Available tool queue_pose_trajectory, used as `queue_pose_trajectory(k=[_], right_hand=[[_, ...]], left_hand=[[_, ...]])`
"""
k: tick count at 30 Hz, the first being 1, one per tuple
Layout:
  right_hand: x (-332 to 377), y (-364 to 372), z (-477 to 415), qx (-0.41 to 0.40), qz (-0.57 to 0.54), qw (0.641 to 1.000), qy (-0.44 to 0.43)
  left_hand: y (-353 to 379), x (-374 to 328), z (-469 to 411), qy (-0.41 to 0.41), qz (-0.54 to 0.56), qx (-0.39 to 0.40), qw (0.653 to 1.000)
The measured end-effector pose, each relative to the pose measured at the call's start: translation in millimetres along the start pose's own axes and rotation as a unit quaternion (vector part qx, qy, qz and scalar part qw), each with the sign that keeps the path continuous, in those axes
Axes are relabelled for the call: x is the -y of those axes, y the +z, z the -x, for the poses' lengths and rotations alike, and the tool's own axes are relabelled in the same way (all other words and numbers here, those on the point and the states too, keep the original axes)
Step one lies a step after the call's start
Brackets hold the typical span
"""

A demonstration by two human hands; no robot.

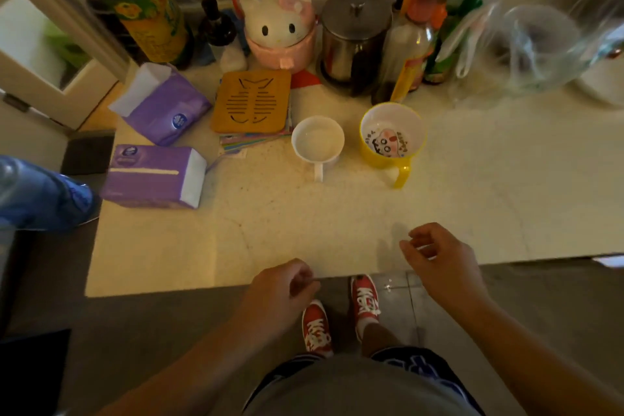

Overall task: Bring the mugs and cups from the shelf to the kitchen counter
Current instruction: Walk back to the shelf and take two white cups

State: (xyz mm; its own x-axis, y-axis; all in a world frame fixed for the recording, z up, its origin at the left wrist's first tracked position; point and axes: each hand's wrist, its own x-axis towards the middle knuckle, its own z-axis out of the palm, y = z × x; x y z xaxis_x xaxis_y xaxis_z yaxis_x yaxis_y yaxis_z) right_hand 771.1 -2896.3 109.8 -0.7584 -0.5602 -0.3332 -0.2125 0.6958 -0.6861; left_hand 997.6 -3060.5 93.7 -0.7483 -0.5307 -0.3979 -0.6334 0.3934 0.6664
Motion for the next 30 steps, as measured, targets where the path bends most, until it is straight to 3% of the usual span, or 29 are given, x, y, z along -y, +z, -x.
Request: queue_pose_trajectory(k=[4,9,17,25,30], right_hand=[[-20,20,52,0.051,-0.002,0.998,0.048],[-59,38,104,0.092,-0.007,0.989,0.117],[-164,32,178,0.045,-0.022,0.956,0.288],[-260,30,293,-0.036,-0.140,0.858,0.493],[-292,29,374,-0.073,-0.233,0.796,0.554]], left_hand=[[24,37,33,-0.027,-0.028,0.116,0.992],[44,85,41,-0.108,-0.026,0.155,0.982],[79,93,15,-0.139,-0.119,0.247,0.952],[139,20,-14,-0.059,-0.227,0.317,0.919],[207,-49,-4,0.007,-0.280,0.367,0.887]])
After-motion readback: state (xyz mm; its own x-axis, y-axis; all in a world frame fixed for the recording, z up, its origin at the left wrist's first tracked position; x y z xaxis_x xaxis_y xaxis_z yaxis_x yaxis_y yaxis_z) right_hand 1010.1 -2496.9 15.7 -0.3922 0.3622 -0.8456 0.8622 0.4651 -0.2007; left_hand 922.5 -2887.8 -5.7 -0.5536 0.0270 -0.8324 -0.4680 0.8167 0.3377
